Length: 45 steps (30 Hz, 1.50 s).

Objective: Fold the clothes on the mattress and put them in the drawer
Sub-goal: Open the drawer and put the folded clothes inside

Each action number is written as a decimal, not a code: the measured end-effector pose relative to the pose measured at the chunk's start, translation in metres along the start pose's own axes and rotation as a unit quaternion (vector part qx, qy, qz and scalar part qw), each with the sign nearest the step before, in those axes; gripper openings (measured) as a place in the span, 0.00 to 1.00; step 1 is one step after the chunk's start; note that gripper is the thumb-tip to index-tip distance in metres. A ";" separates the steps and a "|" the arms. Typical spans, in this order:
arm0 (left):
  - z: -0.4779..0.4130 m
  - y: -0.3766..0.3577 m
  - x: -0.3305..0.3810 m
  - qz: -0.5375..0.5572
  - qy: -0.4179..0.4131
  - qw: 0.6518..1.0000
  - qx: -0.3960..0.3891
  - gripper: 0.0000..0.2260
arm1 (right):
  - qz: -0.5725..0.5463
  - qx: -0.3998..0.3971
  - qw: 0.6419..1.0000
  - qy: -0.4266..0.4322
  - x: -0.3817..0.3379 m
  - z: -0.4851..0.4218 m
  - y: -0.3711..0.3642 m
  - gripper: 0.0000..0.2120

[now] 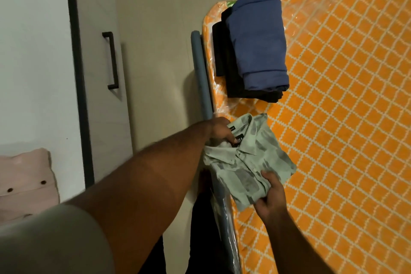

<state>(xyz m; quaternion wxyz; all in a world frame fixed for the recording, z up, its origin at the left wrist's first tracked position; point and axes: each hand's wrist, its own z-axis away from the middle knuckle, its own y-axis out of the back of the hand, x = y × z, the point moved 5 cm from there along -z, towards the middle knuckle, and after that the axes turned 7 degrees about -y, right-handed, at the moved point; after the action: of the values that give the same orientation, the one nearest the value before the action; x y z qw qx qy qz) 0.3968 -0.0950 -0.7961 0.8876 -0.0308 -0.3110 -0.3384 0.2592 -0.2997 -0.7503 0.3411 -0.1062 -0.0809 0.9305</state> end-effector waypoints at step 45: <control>0.394 0.160 -0.427 0.426 0.064 0.837 0.337 0.25 | 0.765 0.016 0.611 0.203 0.348 0.069 -0.336 0.19</control>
<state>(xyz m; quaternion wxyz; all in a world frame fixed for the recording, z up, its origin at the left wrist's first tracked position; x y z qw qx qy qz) 0.0402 0.3808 -0.6983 0.9175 0.1626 -0.3048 0.1972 0.1894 0.1751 -0.6582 -0.4854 -0.3101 0.1161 0.8091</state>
